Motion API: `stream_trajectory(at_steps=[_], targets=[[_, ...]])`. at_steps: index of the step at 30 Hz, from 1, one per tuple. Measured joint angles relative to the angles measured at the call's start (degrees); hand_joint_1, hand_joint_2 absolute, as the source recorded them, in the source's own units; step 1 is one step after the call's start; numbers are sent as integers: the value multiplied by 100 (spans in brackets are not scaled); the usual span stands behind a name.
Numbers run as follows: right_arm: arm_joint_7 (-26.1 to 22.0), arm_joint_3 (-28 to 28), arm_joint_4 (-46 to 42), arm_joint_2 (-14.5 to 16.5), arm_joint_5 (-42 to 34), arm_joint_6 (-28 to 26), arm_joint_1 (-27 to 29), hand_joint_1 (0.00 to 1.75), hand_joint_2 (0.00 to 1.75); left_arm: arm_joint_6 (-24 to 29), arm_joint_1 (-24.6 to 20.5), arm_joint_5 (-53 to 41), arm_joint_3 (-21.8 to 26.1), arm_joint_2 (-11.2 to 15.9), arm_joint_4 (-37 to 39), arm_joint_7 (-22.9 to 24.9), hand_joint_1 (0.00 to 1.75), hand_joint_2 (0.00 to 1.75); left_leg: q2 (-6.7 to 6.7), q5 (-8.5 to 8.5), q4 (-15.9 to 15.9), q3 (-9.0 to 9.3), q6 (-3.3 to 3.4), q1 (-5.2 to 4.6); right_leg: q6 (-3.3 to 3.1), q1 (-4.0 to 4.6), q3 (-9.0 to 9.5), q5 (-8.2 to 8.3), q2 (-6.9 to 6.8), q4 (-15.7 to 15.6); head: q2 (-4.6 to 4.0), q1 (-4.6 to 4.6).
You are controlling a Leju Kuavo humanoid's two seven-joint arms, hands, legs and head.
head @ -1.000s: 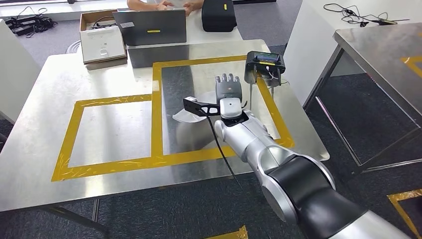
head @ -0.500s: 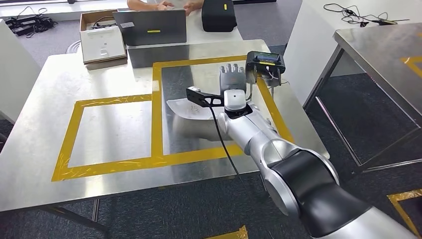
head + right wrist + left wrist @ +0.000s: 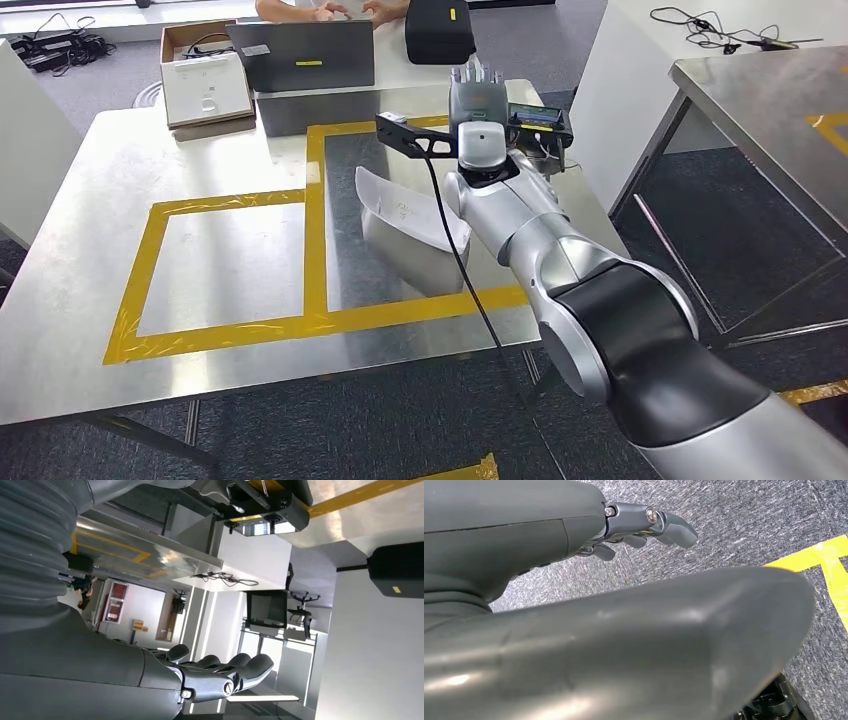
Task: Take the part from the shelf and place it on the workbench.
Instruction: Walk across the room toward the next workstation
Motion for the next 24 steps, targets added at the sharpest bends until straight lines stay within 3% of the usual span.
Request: stream_trajectory(at_steps=[24], targets=[[-14, 0, -16, 1, 1, 92, -113, 0, 175, 0, -27, -101, -60, -44, -1, -359, 0, 0, -2, -10, 12, -1, 11, -13, 14, -11, 11, 2, 0, -9, 0, -1]])
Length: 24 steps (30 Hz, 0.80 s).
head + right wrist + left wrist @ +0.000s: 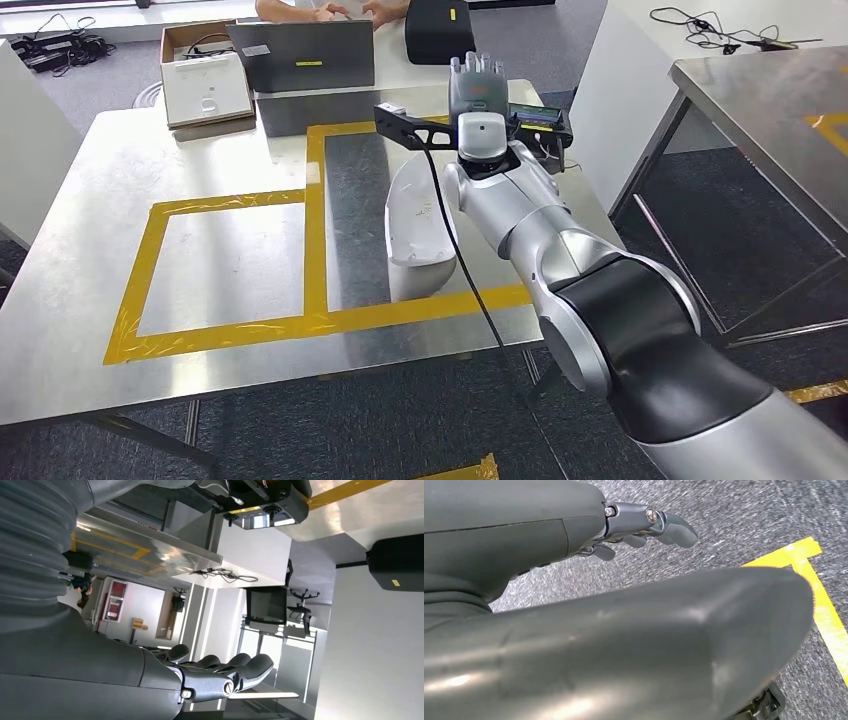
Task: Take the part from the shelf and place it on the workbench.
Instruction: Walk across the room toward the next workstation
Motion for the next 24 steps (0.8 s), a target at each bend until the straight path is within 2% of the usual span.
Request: stream_trajectory(at_steps=[5, 7, 9, 11, 12, 13, 14, 17, 18, 19, 20, 22, 23, 24], targets=[[-2, 1, 0, 11, 3, 14, 0, 0, 175, 0, -13, -2, -33, 0, 0, 20, 0, 0, 1, -32, 14, 1, 57, -31, 62, -33, 17, -12, 0, -15, 0, 0], [4, 2, 0, 21, 3, 20, -2, 0, 175, 0, -21, -2, -34, -4, 0, 34, 0, 0, 12, -5, -35, 32, 96, -10, 92, -40, 14, -60, 2, 30, 0, 2], [13, 2, 1, 24, 3, 20, -6, 0, 175, 0, -37, -2, -35, -8, -1, 38, 0, 0, 28, 24, -83, 58, 133, 17, 119, -42, -147, -307, 3, 413, 0, 12], [15, 2, 5, 21, 2, 20, 18, 0, 175, 0, -54, -2, -36, -10, -1, 38, 0, 0, 33, 27, -86, 54, 146, 17, 148, -46, -521, -677, 2, 1201, 0, 19], [15, 2, 8, 15, 2, 20, 43, 0, 175, 0, -57, -2, -36, -12, 0, 38, 0, 0, 33, 27, -81, 50, 146, 18, 160, -49, -689, -774, 2, 1533, 0, 19], [15, 2, 10, 8, 1, 20, 68, 0, 175, 0, -57, -2, -36, -14, 0, 38, 0, 0, 32, 28, -71, 44, 143, 22, 168, -55, -779, -763, 1, 1695, 0, 20], [14, 2, 11, 2, 0, 20, 83, 0, 175, 0, -56, -3, -36, -15, 0, 38, 0, 0, 31, 30, -56, 34, 137, 27, 172, -63, -759, -634, 1, 1618, 0, 21], [13, 2, 10, -5, 1, 18, 70, 0, 175, 0, -64, -4, -36, -25, -1, 39, 0, 0, 23, 41, 20, -22, 65, 41, 157, -82, -278, -85, 1, 555, 0, 21], [13, 2, 10, -5, 2, 17, 66, 0, 175, 0, -68, -5, -37, -28, -1, 39, 0, 0, 19, 53, 40, -39, 23, 38, 125, -73, -180, 6, 9, 324, 0, 21], [13, 2, 9, -5, 2, 16, 64, 0, 175, 0, -72, -7, -38, -29, -1, 40, 0, 0, 13, 75, 47, -55, -24, 34, 83, -59, -163, 24, 18, 249, 0, 20], [14, 2, 9, -6, 1, 14, 65, 0, 175, 0, -72, -10, -40, -30, -1, 40, 0, 0, 7, 105, 37, -66, -74, 31, 31, -38, -193, 57, 30, 271, 0, 20], [16, 2, 9, -7, 2, 8, 62, 0, 175, 0, -65, -17, -43, -28, -1, 40, 0, 0, 3, 126, 30, -121, -167, 40, -76, -49, -257, 115, 20, 227, 0, 19], [16, 2, 9, -5, 2, 5, 62, 0, 175, 0, -62, -20, -43, -27, 0, 41, 0, 0, 7, 31, 106, -174, -203, 46, -130, -59, -296, 170, 15, 205, 0, 16], [15, 2, 9, -3, 3, 3, 62, 0, 175, 0, -61, -21, -43, -26, 0, 42, 0, 0, 12, -152, 292, -256, -229, 52, -173, -70, -342, 228, 9, 186, 0, 12]])
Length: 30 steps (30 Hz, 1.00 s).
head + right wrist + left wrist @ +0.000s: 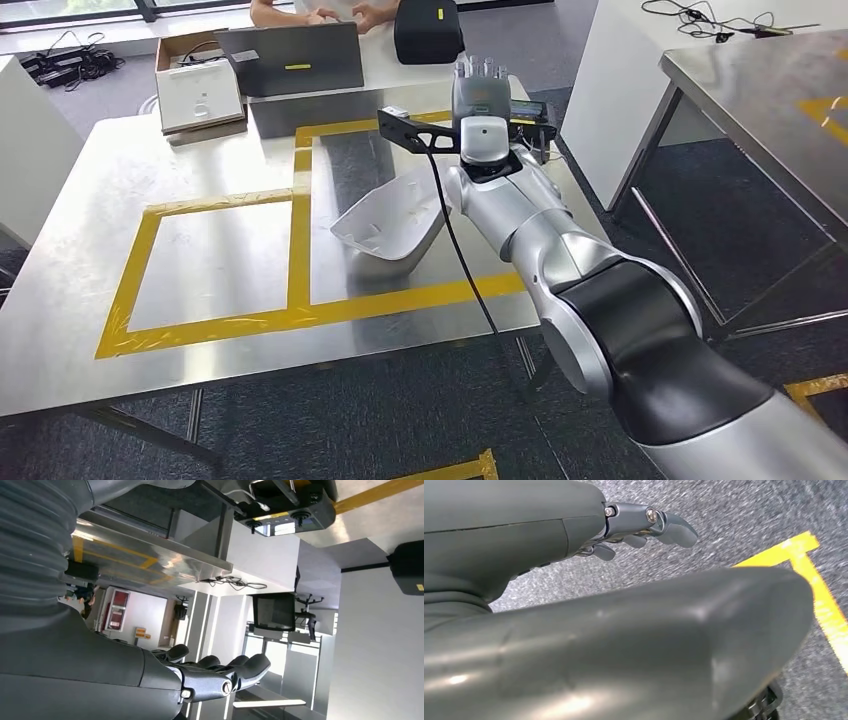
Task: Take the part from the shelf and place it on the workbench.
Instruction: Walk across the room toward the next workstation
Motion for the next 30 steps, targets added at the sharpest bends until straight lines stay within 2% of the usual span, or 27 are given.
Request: stream_trajectory(at_steps=[2, 3, 4, 5, 6, 8, 9, 10, 13, 14, 15, 17, 18, 19, 20, 21, 22, 23, 24, 25, 26, 28, 29, 30], targets=[[-4, 0, 1, 3, 0, -1, 4, 0, 175, 0, -3, -1, -1, 0, 0, 2, 0, 0, 10, -516, 679, -206, -35, 5, -41, 5, -109, 94, -2, -3, 0, -6], [-6, 0, 1, 3, 0, -1, 9, 0, 175, 0, -4, -1, -2, 0, 0, 3, 0, 0, 11, -701, 1025, -282, -46, 6, -43, 11, -170, 137, -3, 3, 0, -7], [-7, 0, 2, 3, 0, -1, 17, 0, 175, 0, -4, -1, -2, 0, 0, 4, 0, 0, 11, -784, 1240, -289, -51, 5, -40, 18, -229, 180, -5, 9, 0, -6], [-7, 0, 2, 2, -1, -1, 26, 0, 175, -1, -4, -2, -2, 0, 0, 5, 0, 0, 11, -760, 1249, -193, -47, 5, -33, 23, -287, 222, -6, 15, 0, -5], [-7, 0, 2, 2, -1, -1, 34, 0, 175, -1, -5, -2, -3, 0, 0, 7, 0, 0, 12, -662, 1047, 8, -36, 5, -21, 26, -343, 263, -7, 21, 0, -6], [1, 0, -2, 0, -3, -2, 34, 0, 175, -1, -16, -5, -5, 1, -1, 10, 0, 0, 11, -519, 293, 571, 10, -5, 19, 31, -424, 339, -8, 32, 0, -4], [7, 0, -4, -3, -3, -3, 31, 0, 175, 0, -22, -7, -9, 1, -2, 11, 0, 0, 7, -481, 11, 767, 39, -21, 47, 31, -442, 374, -10, 30, 0, 0], [11, 0, -7, -7, -4, -4, 28, 0, 175, 0, -27, -10, -15, 1, -2, 12, 0, 0, 1, -488, -161, 865, 73, -37, 81, 31, -450, 408, -12, 28, 0, 3], [15, 0, -7, -23, -4, -4, 28, 0, 175, 0, -29, -17, -38, 1, -2, 14, 0, 0, -4, -407, -228, 824, 191, -43, 196, 28, -469, 489, -8, -1, 0, 8], [15, 0, -6, -36, -4, -3, 28, 0, 175, 0, -31, -17, -42, 1, -2, 14, 0, 0, 2, -351, -239, 789, 239, -31, 226, 30, -512, 410, -7, 57, 0, 15], [15, 0, -5, -49, -4, -2, 28, 0, 175, 0, -33, -18, -42, -1, -2, 14, 0, 0, 11, -288, -256, 733, 281, -15, 250, 30, -587, 235, -6, 219, 0, 24], [15, 0, -4, -66, -4, -1, 31, 0, 175, 0, -34, -18, -45, -5, -2, 14, 0, 0, 24, -171, -259, 589, 333, -12, 285, 30, -818, -314, -9, 885, 0, 44], [15, 0, -3, -69, -4, 0, 38, 0, 175, 0, -32, -18, -46, -6, -2, 14, 0, 0, 29, -116, -257, 514, 342, -14, 297, 30, -920, -526, -10, 1270, 0, 48], [15, 0, -3, -72, -4, 2, 47, 0, 175, 0, -31, -18, -47, -7, -2, 15, 0, 0, 31, -59, -254, 437, 345, -18, 301, 32, -964, -621, -10, 1557, 0, 50], [15, 0, -2, -77, -4, 4, 57, 0, 175, 0, -30, -18, -48, -6, -2, 15, 0, 0, 31, 0, -251, 363, 344, -22, 296, 36, -913, -587, -9, 1655, 0, 52], [15, 0, -2, -80, -4, 6, 65, 0, 175, 0, -30, -18, -48, -5, -2, 16, 0, 0, 30, 55, -248, 293, 339, -26, 280, 41, -754, -462, -9, 1542, 0, 54], [15, 0, -2, -83, -4, 8, 66, 0, 175, 0, -31, -18, -48, -5, -2, 16, 0, 0, 28, 107, -243, 231, 328, -29, 255, 48, -488, -316, -9, 1226, 0, 56], [14, 0, -3, -84, -4, 8, 60, 0, 175, 0, -31, -18, -48, -7, -2, 16, 0, 0, 25, 154, -237, 180, 310, -34, 220, 63, -176, -262, -10, 794, 0, 56], [13, 0, -5, -80, -4, 4, 53, 0, 175, 0, -31, -18, -47, -9, -2, 17, 0, 0, 24, 200, -237, 148, 284, -38, 187, 83, 82, -248, -11, 419, 0, 54], [12, 0, -7, -76, -4, 1, 43, 0, 175, 0, -33, -17, -47, -11, -2, 16, 0, 0, 23, 245, -241, 133, 249, -38, 153, 104, 253, -272, -10, 137, 0, 65], [11, 0, -9, -73, -3, -2, 34, 0, 175, 0, -34, -17, -48, -14, -2, 16, 0, 0, 23, 292, -255, 127, 211, -34, 122, 126, 317, -305, -8, 2, 0, 76], [13, 0, -9, -70, -1, -2, 29, 0, 175, 0, -31, -16, -48, -11, -2, 15, 0, 0, 14, 374, -291, 110, 133, -26, 54, 122, 278, -207, -17, -58, 0, 106], [14, 0, -9, -67, 0, -1, 28, 0, 175, 0, -26, -16, -47, -9, -1, 16, 0, 0, 9, 319, -260, 71, 101, -27, 15, 107, 244, -141, -26, -83, 0, 103], [15, 0, -9, -62, 0, -1, 30, 0, 175, 0, -22, -15, -47, -5, -1, 17, 0, 0, 5, 158, -133, 11, 70, -27, -23, 85, 196, -63, -35, -115, 0, 99]])
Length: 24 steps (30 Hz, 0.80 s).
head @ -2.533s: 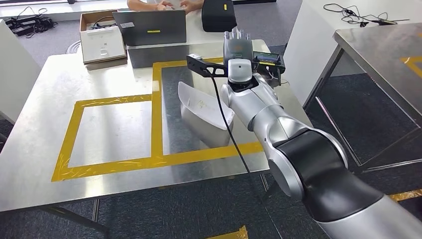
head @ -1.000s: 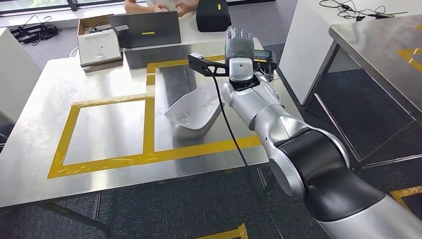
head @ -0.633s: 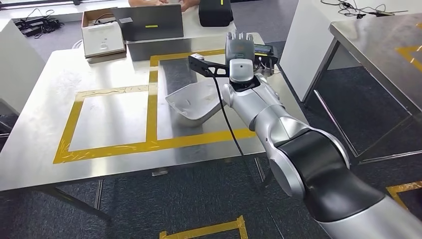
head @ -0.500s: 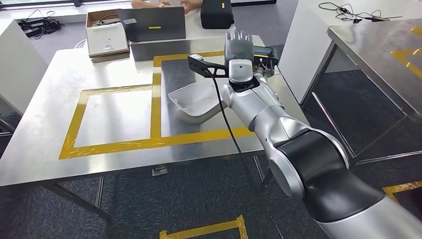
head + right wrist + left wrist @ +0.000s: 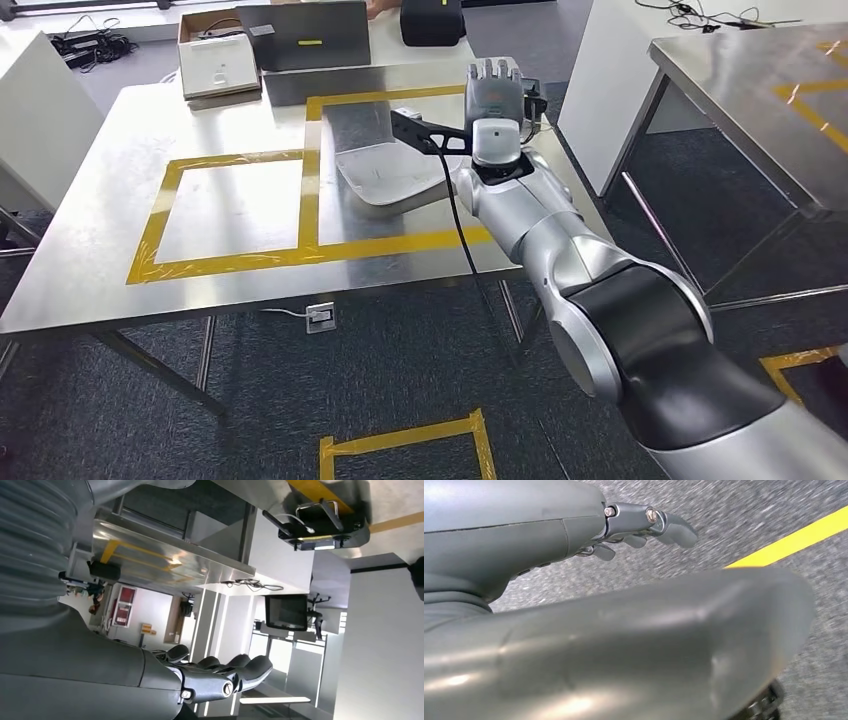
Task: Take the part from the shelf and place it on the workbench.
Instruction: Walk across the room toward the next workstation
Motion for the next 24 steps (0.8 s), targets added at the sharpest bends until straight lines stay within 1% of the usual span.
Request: stream_trajectory(at_steps=[1, 2, 3, 4, 5, 6, 7, 8, 9, 10, 11, 12, 13, 14, 15, 16, 17, 18, 19, 20, 21, 22, 23, 24], targets=[[0, 0, 0, 5, 0, 0, 1, 0, 175, 0, 1, 1, 0, 4, 0, 1, 0, 0, 0, -252, 247, -84, -27, 11, -25, -15, -63, 77, -8, -21, 0, -7], [0, 0, 0, 8, 0, 0, 5, 0, 175, 0, 1, 1, -1, 5, 0, 2, 0, 0, 4, -545, 590, -174, -56, 16, -42, -16, -140, 147, -5, -26, 0, -15], [0, 0, 0, 8, 0, 0, 11, 0, 175, 0, 0, 2, -1, 6, 0, 2, 0, 0, 7, -776, 966, -249, -82, 26, -45, -16, -222, 212, -7, -22, 0, -17], [0, 0, 0, 8, 0, 1, 21, 0, 175, 0, 0, 3, -1, 7, 0, 2, 0, 0, 8, -889, 1266, -282, -100, 33, -40, -16, -304, 273, -8, -15, 0, -18], [0, 0, 0, 8, 0, 1, 31, 0, 175, 0, 1, 3, -1, 8, -1, 2, 0, 0, 9, -874, 1415, -242, -112, 38, -29, -16, -388, 334, -9, -5, 0, -18], [1, 0, 0, 8, 0, 2, 38, 0, 175, 0, 0, 4, -1, 9, -1, 2, 0, 0, 10, -761, 1366, -107, -117, 43, -15, -18, -473, 392, -11, 10, 0, -18], [1, 0, 0, 8, 0, 2, 40, 0, 175, 0, -2, 4, -1, 10, -1, 2, 0, 0, 11, -625, 1121, 127, -116, 49, 4, -22, -556, 447, -12, 31, 0, -18], [2, 0, -2, 8, 0, 2, 35, 0, 175, 0, -9, 4, -1, 11, -2, 1, 0, 0, 12, -594, 749, 420, -109, 50, 33, -23, -634, 499, -13, 55, 0, -18], [5, 0, -3, 7, 0, 2, 28, 0, 175, 0, -15, 4, -1, 13, -3, -1, 0, 0, 5, -612, 393, 679, -79, 38, 65, -25, -694, 544, -14, 78, 0, -14], [7, 0, -5, 5, 0, 2, 21, 0, 175, 0, -19, 6, -1, 12, -4, -2, 0, 0, -2, -672, 121, 851, -42, 24, 103, -24, -729, 586, -16, 93, 0, -12], [10, 0, -7, 3, 1, 2, 13, 0, 175, 0, -22, 8, -1, 11, -5, -3, 0, 0, -10, -740, -19, 919, 7, 5, 143, -22, -746, 631, -16, 91, 0, -9], [14, 0, -7, 2, 1, 2, 10, 0, 175, 0, -21, 10, -1, 11, -6, -4, 0, 0, -17, -719, -49, 900, 67, -14, 184, -26, -748, 676, -15, 74, 0, -8], [16, 0, -5, -2, 2, 3, 9, 0, 175, 0, -20, 13, -1, 8, -5, -3, 0, 0, -9, -676, -67, 858, 121, -10, 225, -34, -758, 716, -12, 58, 0, -12], [19, 0, -3, -11, 2, 7, 9, 0, 175, 0, -23, 14, -1, 6, -4, -3, 0, 0, 2, -619, -80, 819, 178, -6, 260, -42, -787, 680, -6, 75, 0, -11], [22, 0, -1, -23, 1, 10, 9, 0, 175, 0, -27, 14, -1, 3, -4, -3, 0, 0, 14, -547, -99, 768, 228, 2, 290, -48, -839, 539, -2, 170, 0, -5], [24, 0, 2, -35, 1, 14, 7, 0, 175, 0, -30, 14, -1, 0, -4, -3, 0, 0, 24, -465, -115, 705, 264, 11, 313, -52, -920, 293, 2, 385, 0, 7], [27, 0, 2, -44, 0, 16, 5, 0, 175, 0, -31, 14, -1, -1, -5, -3, 0, 0, 27, -391, -117, 629, 285, 8, 331, -49, -1018, -23, 4, 712, 0, 18], [31, 0, 3, -46, 0, 16, 6, 0, 175, 0, -29, 14, -1, -1, -5, -3, 0, 0, 28, -318, -115, 541, 296, 3, 344, -47, -1109, -298, 5, 1096, 0, 26], [34, 0, 4, -46, 0, 16, 14, 0, 175, 0, -26, 14, -1, -2, -4, -3, 0, 0, 29, -247, -112, 450, 300, -4, 352, -44, -1165, -460, 5, 1452, 0, 30], [38, 0, 5, -47, 0, 16, 28, 0, 175, 0, -24, 15, -1, -2, -4, -3, 0, 0, 29, -179, -109, 362, 301, -11, 349, -41, -1154, -485, 5, 1676, 0, 30], [43, 0, 6, -48, 0, 17, 42, 0, 175, 0, -24, 15, -1, -1, -4, -4, 0, 0, 29, -113, -106, 279, 299, -19, 335, -37, -1047, -395, 5, 1707, 0, 32], [46, 0, 7, -48, 0, 17, 50, 0, 175, 0, -24, 15, -1, -2, -4, -4, 0, 0, 29, -49, -105, 201, 293, -26, 309, -30, -838, -250, 5, 1532, 0, 33], [51, 0, 6, -49, 0, 17, 47, 0, 175, 0, -25, 15, -1, -4, -4, -5, 0, 0, 29, 12, -102, 137, 283, -30, 269, -15, -542, -156, 6, 1181, 0, 34], [53, 0, 4, -47, 0, 16, 37, 0, 175, 0, -27, 15, -1, -8, -4, -5, 0, 0, 26, 69, -99, 81, 262, -36, 222, 8, -229, -164, 7, 745, 0, 34]])
